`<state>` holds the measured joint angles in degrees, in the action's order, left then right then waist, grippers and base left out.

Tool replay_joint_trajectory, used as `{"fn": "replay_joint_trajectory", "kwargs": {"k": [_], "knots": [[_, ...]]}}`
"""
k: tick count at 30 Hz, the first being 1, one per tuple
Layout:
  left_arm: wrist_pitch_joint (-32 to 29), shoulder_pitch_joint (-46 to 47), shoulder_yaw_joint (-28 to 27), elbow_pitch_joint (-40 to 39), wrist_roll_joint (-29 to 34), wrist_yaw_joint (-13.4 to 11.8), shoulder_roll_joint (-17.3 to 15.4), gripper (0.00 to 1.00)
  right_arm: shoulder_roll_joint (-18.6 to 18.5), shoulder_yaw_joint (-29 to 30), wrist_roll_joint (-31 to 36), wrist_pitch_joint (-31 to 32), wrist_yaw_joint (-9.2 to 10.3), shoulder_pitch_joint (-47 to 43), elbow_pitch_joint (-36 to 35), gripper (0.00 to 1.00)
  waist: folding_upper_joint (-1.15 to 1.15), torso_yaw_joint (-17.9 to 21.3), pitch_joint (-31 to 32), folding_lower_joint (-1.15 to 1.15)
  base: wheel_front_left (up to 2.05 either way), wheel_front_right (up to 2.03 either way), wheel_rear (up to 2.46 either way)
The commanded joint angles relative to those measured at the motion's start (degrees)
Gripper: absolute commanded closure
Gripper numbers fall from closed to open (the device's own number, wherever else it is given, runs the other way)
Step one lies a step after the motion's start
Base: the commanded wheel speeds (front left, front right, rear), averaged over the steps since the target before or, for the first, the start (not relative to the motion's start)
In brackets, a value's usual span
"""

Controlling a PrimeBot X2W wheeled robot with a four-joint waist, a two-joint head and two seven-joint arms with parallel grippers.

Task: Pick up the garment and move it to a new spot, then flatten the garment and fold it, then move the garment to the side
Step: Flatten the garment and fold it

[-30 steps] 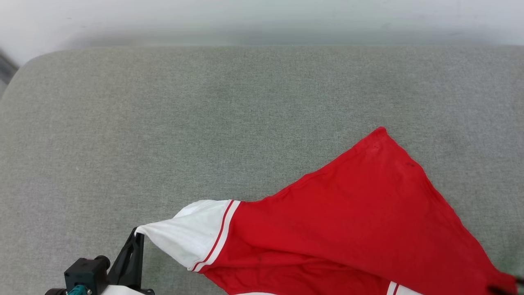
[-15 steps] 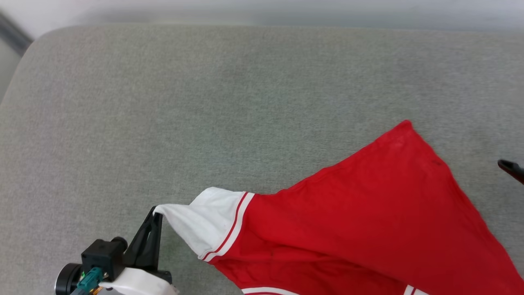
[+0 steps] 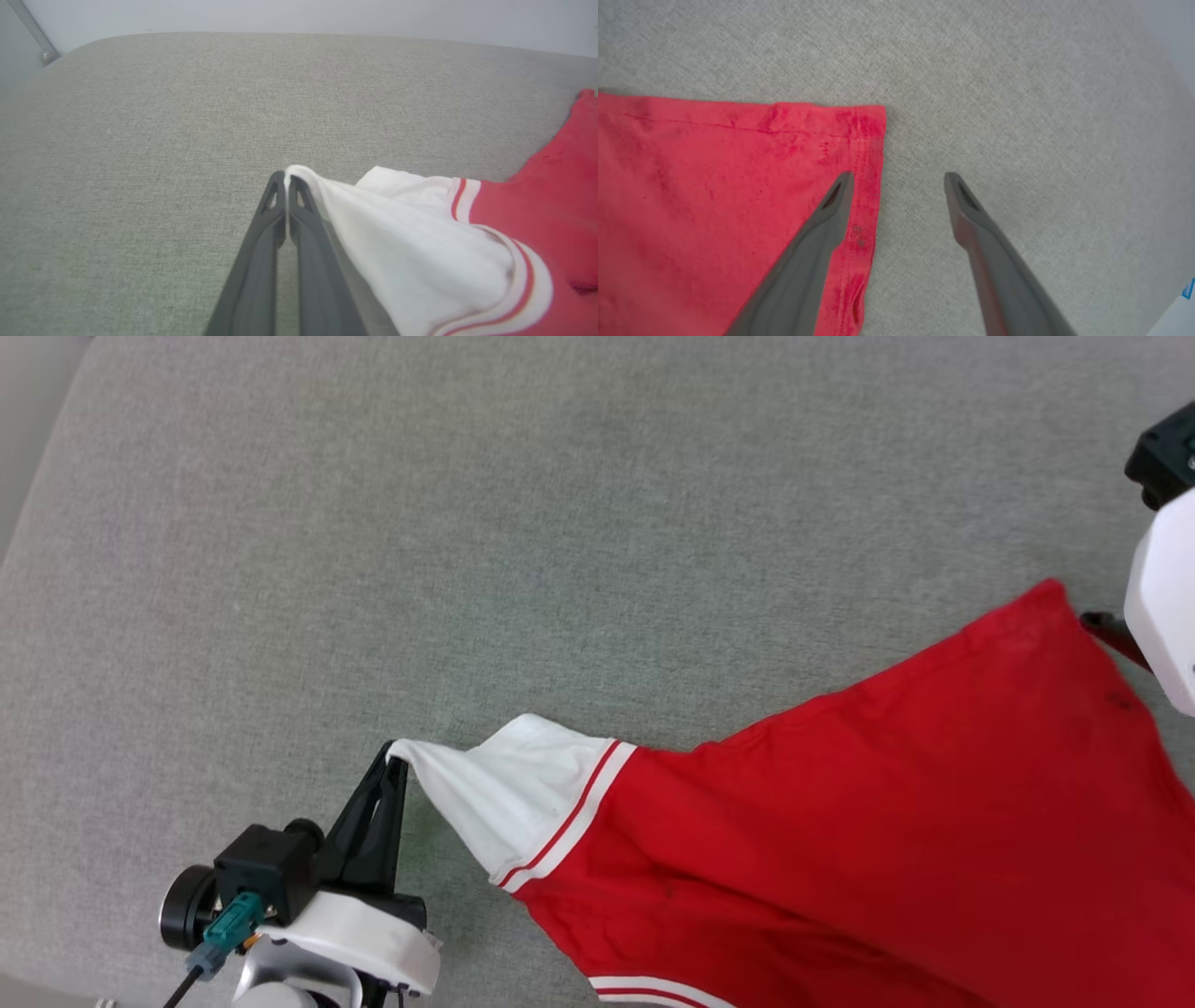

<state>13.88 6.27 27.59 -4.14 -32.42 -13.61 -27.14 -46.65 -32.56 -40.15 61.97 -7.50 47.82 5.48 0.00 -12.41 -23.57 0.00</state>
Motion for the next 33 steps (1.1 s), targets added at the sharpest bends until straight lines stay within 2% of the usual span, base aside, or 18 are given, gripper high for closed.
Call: {"fn": "replay_joint_trajectory", "kwargs": {"k": [1,7,12,13,14,19,26,33], "knots": [[0.4,1.0,0.1,0.1,0.4,0.3,0.2,1.00,0.6,-1.2,0.4,-0.6,0.02,1.4,1.2,0.00,0.00,-1.1,-1.6,0.00,0.00,0.00,0.00],[0.6,2.8,0.3,0.8,0.6,0.9,1.1,1.00,2.7,-6.2,-0.9,-3.8,0.02,4.7,7.8,0.00,0.00,-1.9,-4.1,0.00,0.00,0.00,0.00],[0.8,3.6,0.5,1.8,0.8,1.4,1.7,1.00,3.0,-13.3,-2.9,-5.6,0.00,2.1,11.8,0.00,0.00,-1.9,-4.3,0.00,0.00,0.00,0.00],[0.8,3.5,0.5,2.0,0.8,1.4,1.7,1.00,3.1,-13.8,-3.2,-6.7,0.00,2.1,12.1,0.70,0.00,-1.8,-4.0,0.00,0.00,0.00,0.00],[0.8,3.4,0.4,2.2,0.8,1.4,1.6,1.00,3.3,-14.1,-3.7,-8.0,0.00,2.5,12.4,1.00,0.00,-1.6,-3.7,0.00,0.00,0.00,0.00],[1.0,3.3,-0.5,3.1,0.2,1.1,2.1,1.00,3.2,-14.4,-4.8,-16.0,0.02,6.1,12.8,1.00,0.00,0.0,-0.4,0.00,0.00,0.00,0.00],[1.1,6.2,-2.7,3.1,1.5,0.8,0.6,1.00,2.0,-14.9,-6.1,-27.2,0.02,8.6,12.2,1.00,0.00,2.6,5.5,0.00,0.00,0.00,0.00],[-0.9,14.6,-4.6,0.8,3.0,1.4,-1.7,1.00,2.8,-13.3,-5.4,-36.0,0.03,11.2,13.4,1.00,0.00,6.0,9.4,0.00,0.00,0.00,0.00]]}}
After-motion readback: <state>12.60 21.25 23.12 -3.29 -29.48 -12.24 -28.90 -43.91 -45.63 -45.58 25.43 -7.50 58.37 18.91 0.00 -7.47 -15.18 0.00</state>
